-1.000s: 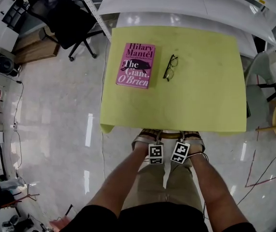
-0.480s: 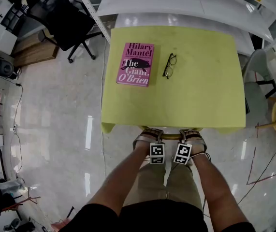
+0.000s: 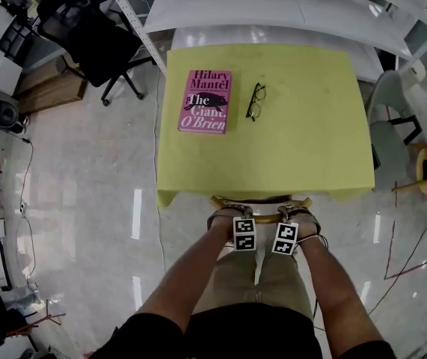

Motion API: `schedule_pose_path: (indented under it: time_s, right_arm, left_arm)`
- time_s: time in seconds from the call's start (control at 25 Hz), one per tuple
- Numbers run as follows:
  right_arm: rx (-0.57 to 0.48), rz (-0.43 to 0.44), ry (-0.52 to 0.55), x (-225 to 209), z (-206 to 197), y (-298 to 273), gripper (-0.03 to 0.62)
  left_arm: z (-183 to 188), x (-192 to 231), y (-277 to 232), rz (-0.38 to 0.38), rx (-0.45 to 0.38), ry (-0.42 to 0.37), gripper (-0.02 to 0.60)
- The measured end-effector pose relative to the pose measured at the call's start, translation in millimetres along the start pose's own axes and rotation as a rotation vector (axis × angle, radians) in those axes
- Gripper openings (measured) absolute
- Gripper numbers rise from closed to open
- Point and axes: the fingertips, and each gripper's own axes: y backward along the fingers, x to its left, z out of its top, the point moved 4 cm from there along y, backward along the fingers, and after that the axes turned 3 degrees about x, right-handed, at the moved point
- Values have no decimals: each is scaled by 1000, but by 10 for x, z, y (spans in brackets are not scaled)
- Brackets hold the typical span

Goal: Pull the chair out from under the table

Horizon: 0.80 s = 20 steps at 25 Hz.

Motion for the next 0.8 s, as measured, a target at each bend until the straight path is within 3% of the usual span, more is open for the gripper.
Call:
schedule_pose_path:
  time_s: [0.28,0.48,0.8]
  right_arm:
    - [-107,145,-174,-40,-97,56,228]
    - [-105,249,-183,-67,-115,76,230]
    - [-85,316,-170,-117,-170,92,227]
  left_arm:
    - [-218,66,70,-116,-63,193,183]
    - [-299,88,104,-181,-78,189,192]
    - [-220,125,70,-217,-70,183,192]
